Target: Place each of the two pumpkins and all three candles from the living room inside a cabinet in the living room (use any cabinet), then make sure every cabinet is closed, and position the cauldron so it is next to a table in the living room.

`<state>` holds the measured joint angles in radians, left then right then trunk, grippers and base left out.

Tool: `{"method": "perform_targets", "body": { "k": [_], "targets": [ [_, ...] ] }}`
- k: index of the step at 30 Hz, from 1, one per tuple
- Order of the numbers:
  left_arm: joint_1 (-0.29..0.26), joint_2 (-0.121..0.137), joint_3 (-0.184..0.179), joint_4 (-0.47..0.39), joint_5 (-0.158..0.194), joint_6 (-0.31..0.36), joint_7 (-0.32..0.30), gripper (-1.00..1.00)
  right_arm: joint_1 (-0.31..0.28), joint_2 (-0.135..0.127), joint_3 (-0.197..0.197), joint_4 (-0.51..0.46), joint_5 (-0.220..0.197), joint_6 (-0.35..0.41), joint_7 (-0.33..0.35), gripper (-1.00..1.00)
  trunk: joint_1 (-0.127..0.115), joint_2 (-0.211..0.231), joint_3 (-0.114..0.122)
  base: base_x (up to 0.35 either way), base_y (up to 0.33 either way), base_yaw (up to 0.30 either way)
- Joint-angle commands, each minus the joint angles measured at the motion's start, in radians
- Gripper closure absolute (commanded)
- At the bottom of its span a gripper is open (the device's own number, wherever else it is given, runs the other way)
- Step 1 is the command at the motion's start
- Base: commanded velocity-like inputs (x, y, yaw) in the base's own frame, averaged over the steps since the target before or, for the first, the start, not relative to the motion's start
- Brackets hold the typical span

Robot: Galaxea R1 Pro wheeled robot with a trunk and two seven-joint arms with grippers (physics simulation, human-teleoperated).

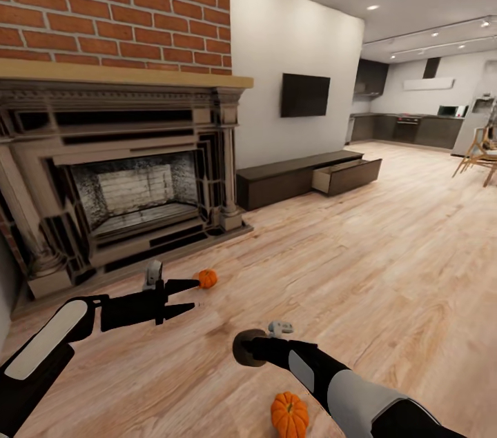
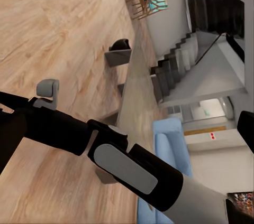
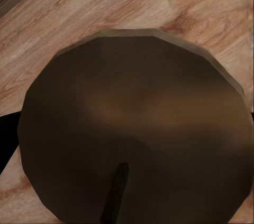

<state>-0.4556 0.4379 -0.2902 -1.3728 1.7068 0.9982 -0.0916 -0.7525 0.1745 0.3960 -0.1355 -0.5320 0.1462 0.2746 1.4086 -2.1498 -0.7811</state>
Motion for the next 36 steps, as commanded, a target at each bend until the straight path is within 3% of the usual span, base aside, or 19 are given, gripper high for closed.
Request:
{"method": "perform_targets", "body": {
  "k": [1,15,36],
  "targets": [
    [0.000,0.001,-0.001,0.000,-0.009,0.000,-0.010,-1.00,-0.001,0.000,0.002,0.000,-0.006,0.004,0.001,1.00,0.000,0.000,0.000,0.000,-0.269,-0.226],
    [-0.001,0.002,-0.001,0.000,-0.009,0.000,-0.010,-1.00,-0.001,0.000,0.001,-0.001,-0.006,0.004,0.002,1.00,0.000,0.000,0.006,0.000,-0.276,-0.123],
    [-0.001,0.003,-0.001,0.000,-0.009,0.000,-0.010,-1.00,-0.001,0.000,-0.001,0.000,-0.006,0.006,-0.003,1.00,0.000,0.000,-0.019,0.000,-0.268,-0.158]
  ]
}}
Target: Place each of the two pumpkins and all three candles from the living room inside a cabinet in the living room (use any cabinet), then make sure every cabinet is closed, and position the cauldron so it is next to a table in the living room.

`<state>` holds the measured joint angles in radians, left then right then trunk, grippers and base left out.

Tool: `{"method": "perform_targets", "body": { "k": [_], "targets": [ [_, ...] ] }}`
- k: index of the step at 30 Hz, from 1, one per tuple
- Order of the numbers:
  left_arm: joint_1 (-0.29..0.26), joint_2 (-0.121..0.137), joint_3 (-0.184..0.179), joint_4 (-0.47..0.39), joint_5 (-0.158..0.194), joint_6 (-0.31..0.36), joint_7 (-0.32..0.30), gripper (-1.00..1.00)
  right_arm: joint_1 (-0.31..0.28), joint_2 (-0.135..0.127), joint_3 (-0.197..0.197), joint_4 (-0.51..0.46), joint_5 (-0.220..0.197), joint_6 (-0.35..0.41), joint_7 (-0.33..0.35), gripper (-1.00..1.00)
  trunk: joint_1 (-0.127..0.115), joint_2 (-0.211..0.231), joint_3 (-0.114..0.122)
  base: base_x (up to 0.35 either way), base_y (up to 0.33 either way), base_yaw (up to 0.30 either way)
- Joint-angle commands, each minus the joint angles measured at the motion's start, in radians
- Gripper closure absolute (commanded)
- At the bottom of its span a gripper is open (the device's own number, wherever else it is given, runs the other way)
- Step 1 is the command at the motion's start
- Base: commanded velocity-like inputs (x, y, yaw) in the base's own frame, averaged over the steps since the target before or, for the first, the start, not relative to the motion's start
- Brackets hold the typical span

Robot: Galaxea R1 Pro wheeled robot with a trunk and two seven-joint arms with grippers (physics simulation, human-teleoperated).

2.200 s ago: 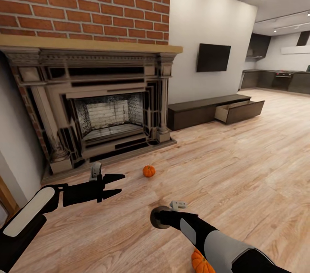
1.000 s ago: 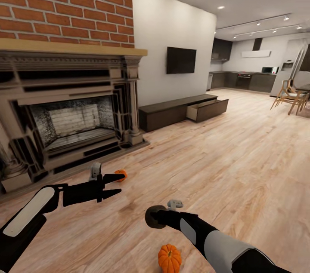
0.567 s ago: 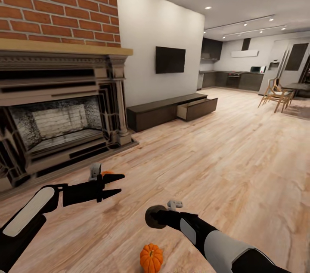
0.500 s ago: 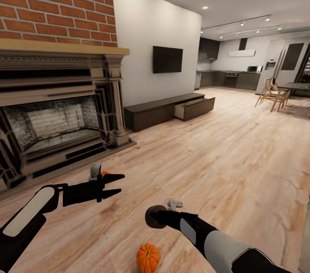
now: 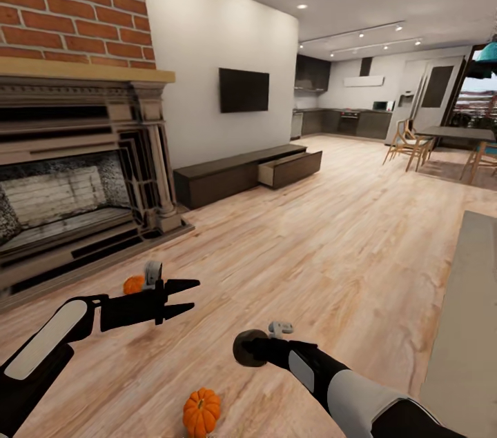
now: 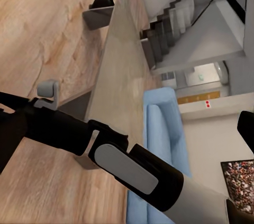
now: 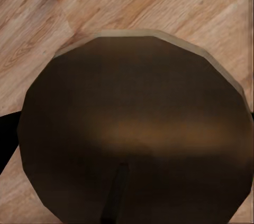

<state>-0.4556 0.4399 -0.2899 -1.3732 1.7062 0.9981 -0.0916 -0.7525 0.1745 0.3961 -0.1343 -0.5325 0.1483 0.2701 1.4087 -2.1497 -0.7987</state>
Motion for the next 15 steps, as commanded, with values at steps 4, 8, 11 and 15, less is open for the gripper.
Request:
{"method": "perform_targets", "body": {
  "k": [4,8,11,15],
  "targets": [
    [-0.001,0.002,-0.002,0.000,-0.008,0.001,-0.010,-1.00,-0.001,0.000,0.001,-0.009,-0.004,0.018,-0.004,1.00,0.000,0.000,-0.002,0.000,-0.176,-0.003],
    [-0.001,0.002,-0.002,0.000,-0.008,0.001,-0.010,-1.00,-0.001,0.000,-0.002,-0.139,-0.003,0.151,-0.027,1.00,0.000,0.000,-0.002,0.000,-0.104,0.000],
    [-0.001,0.001,0.000,-0.002,-0.008,0.001,-0.010,-1.00,-0.001,0.000,-0.005,-0.364,-0.002,0.315,-0.103,1.00,-0.012,0.021,0.007,0.000,-0.013,0.000],
    [-0.001,0.003,0.005,-0.003,-0.009,0.001,-0.010,-1.00,-0.003,-0.016,-0.006,-0.477,-0.002,0.396,-0.179,1.00,-0.027,0.049,0.020,0.000,-0.001,0.000]
  ]
}}
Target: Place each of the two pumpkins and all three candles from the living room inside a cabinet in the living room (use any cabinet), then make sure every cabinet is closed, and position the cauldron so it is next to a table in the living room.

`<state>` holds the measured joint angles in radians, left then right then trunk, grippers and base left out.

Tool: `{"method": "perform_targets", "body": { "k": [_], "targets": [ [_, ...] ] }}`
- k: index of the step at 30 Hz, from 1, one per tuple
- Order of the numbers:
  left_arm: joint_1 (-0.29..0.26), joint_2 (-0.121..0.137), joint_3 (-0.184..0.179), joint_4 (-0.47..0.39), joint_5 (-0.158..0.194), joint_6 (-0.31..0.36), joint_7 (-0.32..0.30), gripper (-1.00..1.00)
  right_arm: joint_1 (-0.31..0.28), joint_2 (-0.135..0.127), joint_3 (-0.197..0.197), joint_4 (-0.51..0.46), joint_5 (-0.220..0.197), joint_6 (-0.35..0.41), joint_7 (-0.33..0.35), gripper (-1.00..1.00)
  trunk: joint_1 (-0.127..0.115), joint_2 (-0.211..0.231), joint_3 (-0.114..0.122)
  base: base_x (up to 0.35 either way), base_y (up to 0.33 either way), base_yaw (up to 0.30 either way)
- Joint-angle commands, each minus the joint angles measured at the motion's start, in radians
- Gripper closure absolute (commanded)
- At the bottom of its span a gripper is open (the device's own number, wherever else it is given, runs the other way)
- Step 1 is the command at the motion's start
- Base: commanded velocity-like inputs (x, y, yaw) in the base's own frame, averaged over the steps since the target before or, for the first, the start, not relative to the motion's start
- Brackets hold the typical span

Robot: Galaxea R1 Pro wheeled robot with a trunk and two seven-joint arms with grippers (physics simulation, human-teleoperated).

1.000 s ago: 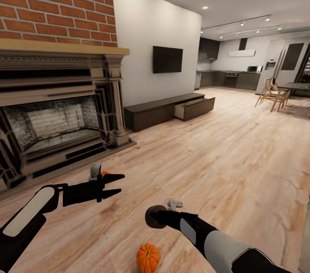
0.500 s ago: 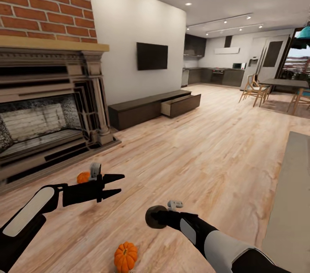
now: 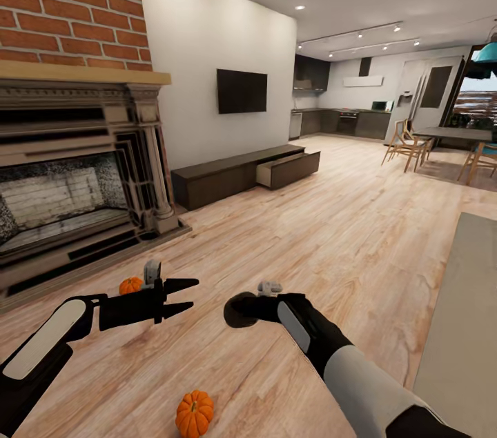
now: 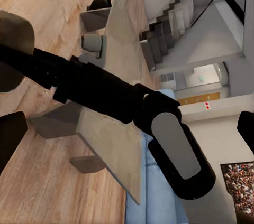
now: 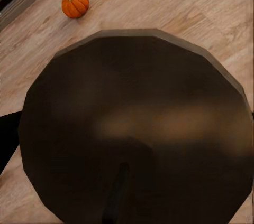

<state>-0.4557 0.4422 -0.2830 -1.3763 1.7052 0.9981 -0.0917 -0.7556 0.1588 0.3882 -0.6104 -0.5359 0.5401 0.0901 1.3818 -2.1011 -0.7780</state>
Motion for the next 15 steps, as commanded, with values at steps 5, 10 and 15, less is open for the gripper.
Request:
{"method": "perform_targets", "body": {
  "k": [5,10,15],
  "targets": [
    [0.000,0.009,0.002,0.001,-0.009,0.001,-0.010,-1.00,-0.001,-0.017,0.001,-0.103,0.005,0.080,-0.012,1.00,-0.019,0.035,0.015,0.000,0.000,0.000],
    [0.000,0.039,0.005,0.001,-0.006,0.002,-0.011,-1.00,-0.001,-0.046,-0.002,-0.137,0.001,0.111,-0.023,1.00,-0.039,0.070,0.030,0.000,0.000,0.000],
    [0.000,0.045,0.006,0.001,-0.007,0.002,-0.011,-1.00,0.000,-0.063,-0.111,-0.374,-0.003,0.215,-0.024,1.00,-0.058,0.105,0.046,0.000,0.000,0.000]
  ]
}}
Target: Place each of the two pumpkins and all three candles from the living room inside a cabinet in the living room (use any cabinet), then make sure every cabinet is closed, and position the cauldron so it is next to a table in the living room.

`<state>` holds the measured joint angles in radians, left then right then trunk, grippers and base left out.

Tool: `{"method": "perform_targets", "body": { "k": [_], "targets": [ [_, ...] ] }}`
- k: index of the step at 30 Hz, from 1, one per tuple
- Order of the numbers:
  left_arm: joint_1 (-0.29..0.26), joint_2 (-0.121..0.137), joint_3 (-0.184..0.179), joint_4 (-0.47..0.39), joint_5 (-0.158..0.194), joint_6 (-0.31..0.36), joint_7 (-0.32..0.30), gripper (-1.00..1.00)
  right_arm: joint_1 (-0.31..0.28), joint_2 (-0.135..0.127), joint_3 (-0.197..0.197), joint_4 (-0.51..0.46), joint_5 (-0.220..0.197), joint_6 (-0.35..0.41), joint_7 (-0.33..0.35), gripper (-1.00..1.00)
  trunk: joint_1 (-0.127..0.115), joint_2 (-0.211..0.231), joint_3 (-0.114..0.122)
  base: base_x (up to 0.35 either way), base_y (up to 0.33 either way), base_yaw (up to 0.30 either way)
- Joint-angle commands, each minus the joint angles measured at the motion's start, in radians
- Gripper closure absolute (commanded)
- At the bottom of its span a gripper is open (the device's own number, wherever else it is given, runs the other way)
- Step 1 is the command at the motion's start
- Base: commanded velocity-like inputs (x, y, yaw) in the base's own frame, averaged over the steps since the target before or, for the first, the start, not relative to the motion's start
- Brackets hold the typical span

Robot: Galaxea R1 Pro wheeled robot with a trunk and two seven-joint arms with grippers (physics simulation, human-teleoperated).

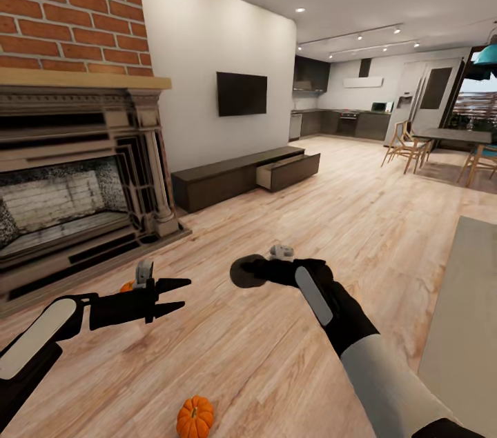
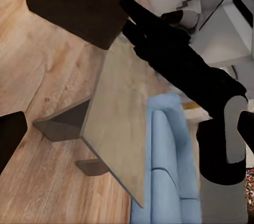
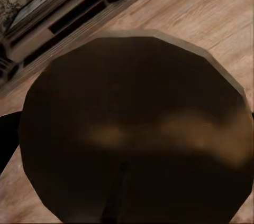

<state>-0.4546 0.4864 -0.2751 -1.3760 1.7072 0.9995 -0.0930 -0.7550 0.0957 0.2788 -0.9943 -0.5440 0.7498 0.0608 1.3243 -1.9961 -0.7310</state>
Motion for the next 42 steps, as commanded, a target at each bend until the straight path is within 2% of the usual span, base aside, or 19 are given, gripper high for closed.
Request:
{"method": "perform_targets", "body": {
  "k": [1,2,4,6,10,13,17,19,21,33,42],
  "targets": [
    [-0.001,0.001,-0.001,0.000,-0.009,0.001,-0.010,-1.00,0.001,-0.001,-0.027,-0.039,0.006,0.033,0.005,1.00,-0.004,0.007,0.002,0.000,0.000,0.000],
    [-0.001,0.001,-0.001,0.000,-0.009,0.001,-0.010,-1.00,0.002,-0.001,-0.055,-0.091,0.008,0.067,0.005,1.00,-0.008,0.014,0.005,0.000,0.000,0.000],
    [-0.001,0.001,-0.001,0.001,-0.009,0.000,-0.010,-1.00,0.003,-0.005,-0.078,-0.128,0.009,0.094,0.005,1.00,-0.015,0.028,0.011,0.000,0.000,0.000],
    [-0.001,0.002,-0.001,0.000,-0.009,0.001,-0.010,-1.00,0.005,-0.023,-0.085,-0.144,0.008,0.105,0.005,1.00,-0.023,0.042,0.018,0.000,0.000,0.000],
    [-0.001,0.019,-0.002,0.000,-0.008,0.001,-0.010,-1.00,0.023,-0.084,-0.091,-0.182,0.000,0.120,0.006,1.00,-0.038,0.070,0.030,0.000,0.000,0.000],
    [-0.001,0.022,-0.003,0.000,-0.008,0.000,-0.010,-1.00,0.031,-0.102,-0.091,-0.193,-0.020,0.126,0.007,1.00,-0.050,0.091,0.040,0.000,0.000,0.000],
    [-0.001,0.022,-0.003,0.000,-0.008,0.000,-0.010,-1.00,0.032,-0.106,-0.114,-0.195,-0.060,0.151,0.007,1.00,-0.054,0.098,0.043,0.000,0.000,0.000],
    [-0.001,0.022,-0.004,0.000,-0.007,0.000,-0.010,-1.00,0.032,-0.106,-0.141,-0.196,-0.068,0.155,0.007,1.00,-0.054,0.098,0.043,0.000,0.000,0.000],
    [-0.001,0.021,-0.004,0.000,-0.007,0.000,-0.010,-1.00,0.033,-0.106,-0.150,-0.196,-0.070,0.156,0.007,1.00,-0.054,0.098,0.043,0.000,0.000,-0.028],
    [-0.001,0.021,-0.004,0.000,-0.009,-0.001,-0.010,-1.00,0.033,-0.106,-0.157,-0.196,-0.070,0.156,0.007,1.00,-0.054,0.098,0.043,0.044,-0.123,-0.259],
    [-0.001,0.021,-0.005,0.000,-0.009,-0.001,-0.009,-1.00,0.033,-0.105,-0.157,-0.196,-0.071,0.155,0.008,1.00,-0.054,0.098,0.039,0.195,-0.140,-0.099]
  ]
}}
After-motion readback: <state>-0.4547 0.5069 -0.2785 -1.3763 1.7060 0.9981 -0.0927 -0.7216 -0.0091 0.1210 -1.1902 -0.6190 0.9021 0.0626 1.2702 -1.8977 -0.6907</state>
